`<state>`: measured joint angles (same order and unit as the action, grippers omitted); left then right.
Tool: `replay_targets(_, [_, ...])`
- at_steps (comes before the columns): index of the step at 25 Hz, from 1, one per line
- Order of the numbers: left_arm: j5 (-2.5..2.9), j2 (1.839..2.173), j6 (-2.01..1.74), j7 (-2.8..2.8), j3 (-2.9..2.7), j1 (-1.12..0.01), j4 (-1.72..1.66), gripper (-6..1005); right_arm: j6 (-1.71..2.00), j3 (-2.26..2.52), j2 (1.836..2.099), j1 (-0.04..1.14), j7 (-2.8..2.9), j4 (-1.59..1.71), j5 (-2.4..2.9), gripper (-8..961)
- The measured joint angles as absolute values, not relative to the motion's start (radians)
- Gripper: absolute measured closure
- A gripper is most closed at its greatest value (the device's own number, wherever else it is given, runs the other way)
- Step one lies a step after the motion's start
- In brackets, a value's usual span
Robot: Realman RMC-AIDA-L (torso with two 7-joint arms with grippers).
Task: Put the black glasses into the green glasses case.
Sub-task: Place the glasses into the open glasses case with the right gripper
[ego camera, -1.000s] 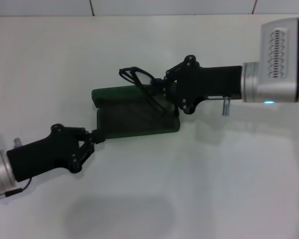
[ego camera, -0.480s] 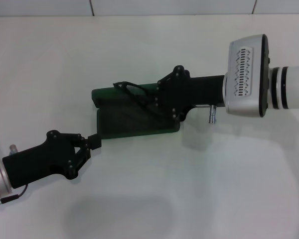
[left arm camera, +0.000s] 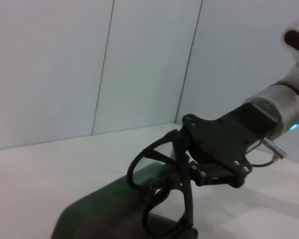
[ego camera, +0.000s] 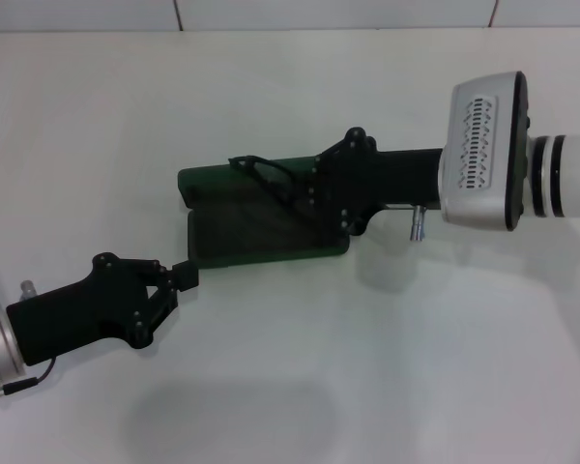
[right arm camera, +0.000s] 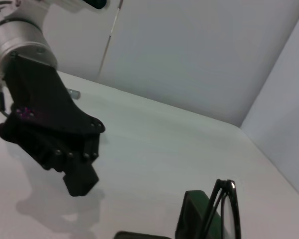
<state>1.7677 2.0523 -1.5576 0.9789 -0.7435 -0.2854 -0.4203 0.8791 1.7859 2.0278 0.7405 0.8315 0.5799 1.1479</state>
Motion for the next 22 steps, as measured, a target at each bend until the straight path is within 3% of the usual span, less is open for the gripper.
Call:
replay_targets(18, [1.767, 2.052, -1.558, 0.981, -0.744, -0.295, -0.42, 969, 0.86, 1.785, 2.028, 0.716, 0.843, 0.609, 1.133, 857])
replay_targets(22, [1.768, 2.053, -1.558, 0.982, -0.744, -0.299, -0.42, 969, 0.863, 1.785, 2.028, 0.701, 0.838, 0.625, 1.125, 760])
